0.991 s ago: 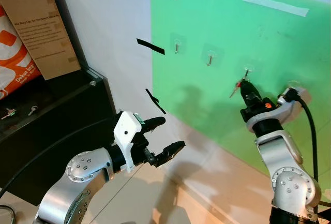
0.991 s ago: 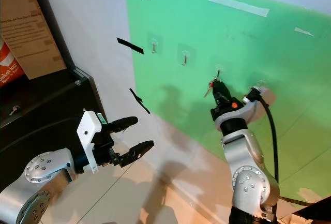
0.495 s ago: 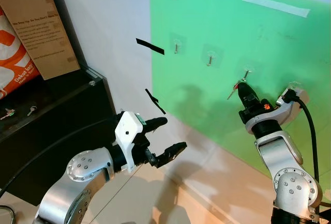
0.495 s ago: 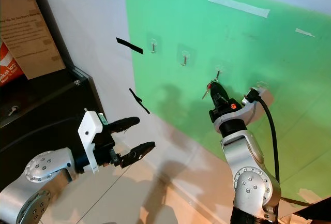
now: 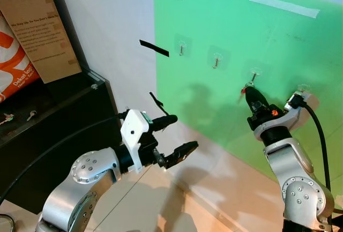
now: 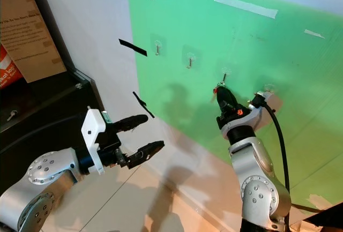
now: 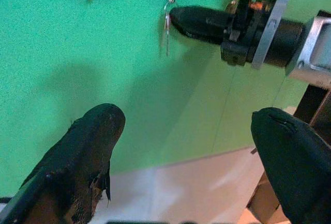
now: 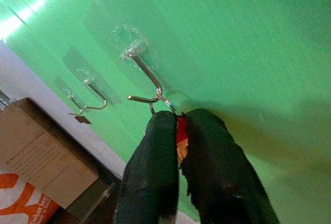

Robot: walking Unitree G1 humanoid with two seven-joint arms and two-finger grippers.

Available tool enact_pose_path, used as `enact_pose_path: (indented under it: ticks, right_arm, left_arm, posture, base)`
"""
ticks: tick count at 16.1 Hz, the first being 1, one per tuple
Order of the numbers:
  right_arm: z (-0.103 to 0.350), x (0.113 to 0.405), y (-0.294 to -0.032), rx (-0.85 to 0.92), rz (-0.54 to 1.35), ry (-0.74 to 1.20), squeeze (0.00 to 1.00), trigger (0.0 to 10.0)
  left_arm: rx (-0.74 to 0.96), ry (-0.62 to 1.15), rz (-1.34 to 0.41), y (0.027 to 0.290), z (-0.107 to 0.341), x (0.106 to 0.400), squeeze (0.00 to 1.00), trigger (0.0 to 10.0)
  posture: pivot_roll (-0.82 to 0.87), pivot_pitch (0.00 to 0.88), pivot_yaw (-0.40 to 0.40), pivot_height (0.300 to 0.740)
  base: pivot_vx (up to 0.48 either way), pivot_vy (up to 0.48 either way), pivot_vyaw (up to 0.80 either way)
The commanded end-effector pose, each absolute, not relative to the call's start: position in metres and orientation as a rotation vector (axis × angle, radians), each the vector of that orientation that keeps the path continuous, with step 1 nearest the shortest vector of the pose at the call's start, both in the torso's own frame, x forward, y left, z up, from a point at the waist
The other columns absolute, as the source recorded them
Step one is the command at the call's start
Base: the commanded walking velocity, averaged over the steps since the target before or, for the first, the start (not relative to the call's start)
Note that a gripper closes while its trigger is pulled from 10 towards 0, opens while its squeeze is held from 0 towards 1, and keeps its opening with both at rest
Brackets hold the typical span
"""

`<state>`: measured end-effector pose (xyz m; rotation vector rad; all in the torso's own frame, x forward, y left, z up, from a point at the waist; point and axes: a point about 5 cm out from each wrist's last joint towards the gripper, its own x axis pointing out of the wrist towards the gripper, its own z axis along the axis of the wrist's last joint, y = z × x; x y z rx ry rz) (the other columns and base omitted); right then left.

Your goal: Hang keys on a hook

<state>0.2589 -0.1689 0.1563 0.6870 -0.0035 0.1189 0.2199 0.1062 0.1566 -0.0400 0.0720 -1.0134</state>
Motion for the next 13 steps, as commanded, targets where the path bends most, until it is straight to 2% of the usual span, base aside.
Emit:
enact_pose_path:
  ticks: [1, 3, 4, 5, 8, 11, 13]
  right_arm:
    - [0.146, 0.256, -0.169, 0.698, 0.117, 0.034, 1.00, 10.0]
    - [0.145, 0.254, -0.170, 0.685, 0.115, 0.030, 1.00, 10.0]
    - [0.140, 0.250, -0.169, 0.598, 0.139, 0.059, 1.00, 10.0]
    - [0.139, 0.249, -0.168, 0.588, 0.151, 0.068, 1.00, 10.0]
    - [0.139, 0.240, -0.157, 0.541, 0.283, 0.079, 1.00, 10.0]
    - [0.135, 0.240, -0.156, 0.504, 0.273, 0.091, 1.00, 10.0]
    - [0.132, 0.242, -0.157, 0.472, 0.274, 0.120, 1.00, 10.0]
  left_arm:
    - [-0.028, 0.034, -0.994, 0.108, 0.165, 0.223, 0.11, 10.0]
    - [-0.028, 0.016, -0.975, 0.109, 0.167, 0.225, 0.11, 10.0]
    - [-0.009, -0.026, -0.879, 0.113, 0.168, 0.234, 0.09, 10.0]
    - [0.001, -0.041, -0.854, 0.114, 0.169, 0.237, 0.09, 10.0]
    - [-0.006, -0.066, -0.752, 0.118, 0.168, 0.243, 0.09, 10.0]
    - [0.016, -0.057, -0.681, 0.123, 0.162, 0.246, 0.09, 10.0]
    - [0.052, 0.015, -0.618, 0.128, 0.150, 0.246, 0.09, 10.0]
  posture:
    - [-0.01, 0.000, 0.007, 0.740]
    - [-0.01, 0.000, 0.007, 0.740]
    - [-0.01, 0.000, 0.006, 0.740]
    - [-0.01, 0.000, 0.006, 0.740]
    - [-0.02, 0.000, 0.003, 0.740]
    - [-0.01, 0.000, -0.007, 0.740]
    - [0.00, 0.000, -0.014, 0.740]
  base:
    - [0.000, 0.000, 0.00]
    - [0.000, 0.000, 0.00]
    - [0.000, 0.000, 0.00]
    - [0.000, 0.000, 0.00]
    - [0.000, 0.000, 0.00]
    - [0.000, 0.000, 0.00]
    - [0.000, 0.000, 0.74]
